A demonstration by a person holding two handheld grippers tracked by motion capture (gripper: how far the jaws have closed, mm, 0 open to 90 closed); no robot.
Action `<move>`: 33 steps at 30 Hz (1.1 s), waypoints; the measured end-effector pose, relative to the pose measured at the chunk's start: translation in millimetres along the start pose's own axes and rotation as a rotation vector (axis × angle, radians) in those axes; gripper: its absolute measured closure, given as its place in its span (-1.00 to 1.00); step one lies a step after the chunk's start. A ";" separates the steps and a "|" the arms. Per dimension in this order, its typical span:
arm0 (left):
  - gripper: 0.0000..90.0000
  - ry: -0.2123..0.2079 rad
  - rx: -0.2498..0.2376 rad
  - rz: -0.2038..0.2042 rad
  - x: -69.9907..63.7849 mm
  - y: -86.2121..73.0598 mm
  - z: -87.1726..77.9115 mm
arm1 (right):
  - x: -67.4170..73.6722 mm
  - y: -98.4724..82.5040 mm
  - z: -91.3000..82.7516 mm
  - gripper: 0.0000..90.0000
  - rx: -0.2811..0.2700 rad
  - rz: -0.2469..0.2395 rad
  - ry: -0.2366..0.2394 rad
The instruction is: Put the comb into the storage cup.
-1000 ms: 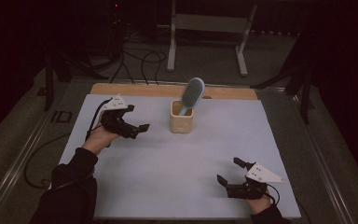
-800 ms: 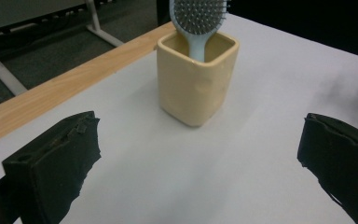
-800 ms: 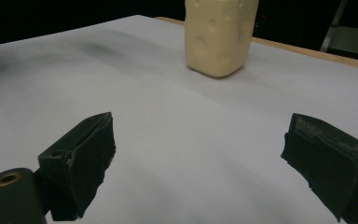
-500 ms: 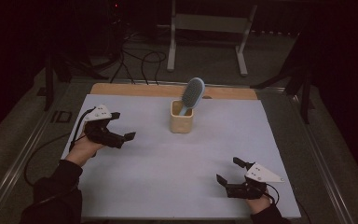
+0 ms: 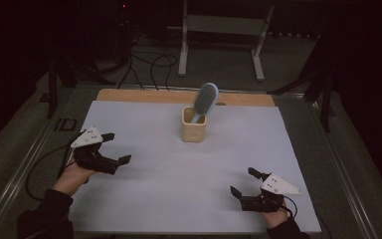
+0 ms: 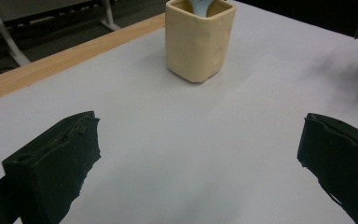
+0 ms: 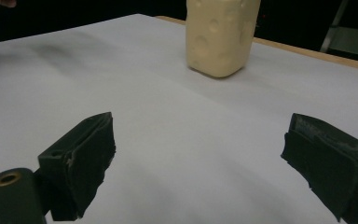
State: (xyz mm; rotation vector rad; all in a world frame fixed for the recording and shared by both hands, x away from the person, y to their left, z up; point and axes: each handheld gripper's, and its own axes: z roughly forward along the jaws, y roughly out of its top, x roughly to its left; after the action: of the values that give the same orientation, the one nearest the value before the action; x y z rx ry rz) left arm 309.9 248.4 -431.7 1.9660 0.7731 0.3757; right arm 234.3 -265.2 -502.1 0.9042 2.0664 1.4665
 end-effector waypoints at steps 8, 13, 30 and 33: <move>-1.00 0.014 0.006 -0.015 -6.2 -25.0 -13.0 | 0.9 -0.3 1.2 -0.81 0.006 0.002 0.000; -1.00 0.022 0.029 -0.023 -11.3 -42.9 -17.8 | 1.2 -0.1 1.2 -0.81 0.006 -0.002 0.002; -1.00 0.074 0.051 -0.059 -25.4 -85.1 -34.6 | 2.0 0.0 2.3 -0.81 0.008 -0.003 0.003; -1.00 0.095 0.063 -0.062 -28.5 -93.2 -36.9 | 1.7 -0.2 2.3 -0.81 0.010 -0.001 0.002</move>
State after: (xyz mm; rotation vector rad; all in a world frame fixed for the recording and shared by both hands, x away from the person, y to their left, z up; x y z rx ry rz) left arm 234.4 286.5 -492.6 1.9893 0.9143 0.4150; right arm 234.6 -262.5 -503.0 0.9057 2.0774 1.4584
